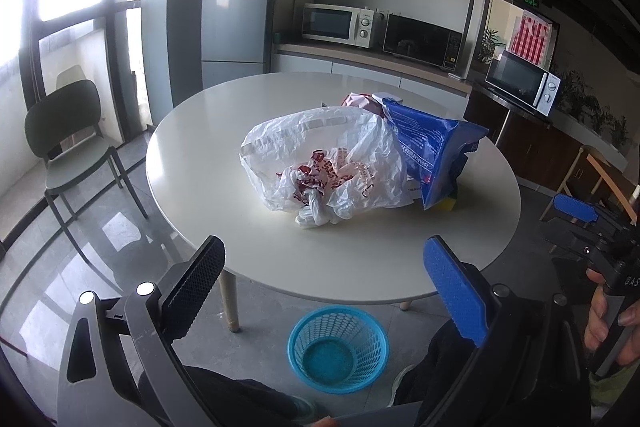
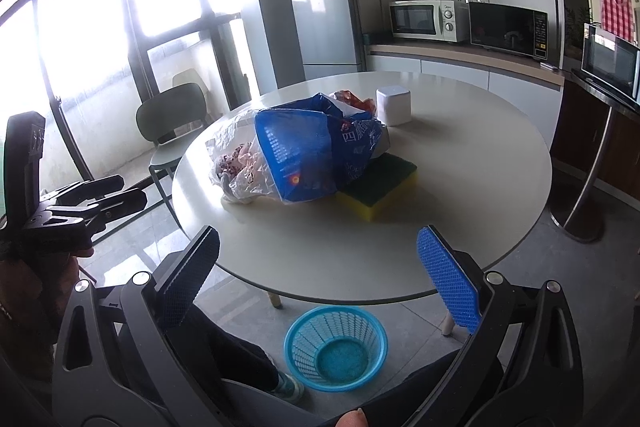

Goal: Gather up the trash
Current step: 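Reach both tools toward the white plastic bag and blue snack bag, then grasp the white plastic bag with left tool while right tool grasps blue bag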

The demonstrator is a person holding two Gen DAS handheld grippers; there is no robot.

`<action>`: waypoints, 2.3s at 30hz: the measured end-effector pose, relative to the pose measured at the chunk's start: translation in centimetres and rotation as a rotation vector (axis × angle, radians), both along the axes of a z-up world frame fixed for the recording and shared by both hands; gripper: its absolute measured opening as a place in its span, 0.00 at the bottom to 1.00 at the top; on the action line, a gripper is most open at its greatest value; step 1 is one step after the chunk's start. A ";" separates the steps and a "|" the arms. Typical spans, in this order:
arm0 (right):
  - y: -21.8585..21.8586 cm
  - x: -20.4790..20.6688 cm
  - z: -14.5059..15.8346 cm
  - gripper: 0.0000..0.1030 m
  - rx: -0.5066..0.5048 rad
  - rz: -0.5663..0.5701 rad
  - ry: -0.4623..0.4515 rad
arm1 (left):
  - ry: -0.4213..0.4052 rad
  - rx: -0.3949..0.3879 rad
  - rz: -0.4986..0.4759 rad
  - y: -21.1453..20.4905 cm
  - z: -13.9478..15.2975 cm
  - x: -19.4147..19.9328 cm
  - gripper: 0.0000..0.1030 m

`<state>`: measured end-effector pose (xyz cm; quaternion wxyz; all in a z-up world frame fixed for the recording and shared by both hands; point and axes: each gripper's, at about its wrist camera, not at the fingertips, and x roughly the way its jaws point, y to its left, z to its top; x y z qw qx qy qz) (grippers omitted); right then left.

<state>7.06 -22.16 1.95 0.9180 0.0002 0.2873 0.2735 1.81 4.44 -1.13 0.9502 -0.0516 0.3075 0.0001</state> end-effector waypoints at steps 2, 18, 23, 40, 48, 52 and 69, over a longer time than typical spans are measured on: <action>0.1 0.2 0.2 0.92 0.001 0.004 0.001 | 0.000 -0.001 0.011 0.3 0.0 0.3 0.95; 1.0 5.3 2.6 0.92 -0.006 -0.004 -0.029 | 0.039 -0.046 0.072 3.1 -1.3 4.9 0.95; 2.5 6.9 2.6 0.92 -0.073 0.071 -0.055 | 0.077 -0.083 0.086 4.5 -2.0 7.2 0.95; 7.3 10.0 2.8 0.63 -0.274 0.308 -0.082 | 0.220 -0.214 -0.001 6.0 -5.1 12.3 0.88; 7.9 9.1 1.7 0.10 -0.276 0.320 -0.082 | 0.213 -0.236 -0.079 5.1 -5.4 12.6 0.39; 7.8 8.1 2.0 0.04 -0.263 0.275 -0.131 | 0.155 -0.206 -0.055 5.0 -4.3 11.6 0.31; 0.8 1.3 6.6 0.01 -0.054 0.132 -0.202 | 0.006 -0.148 -0.006 4.7 0.8 4.6 0.30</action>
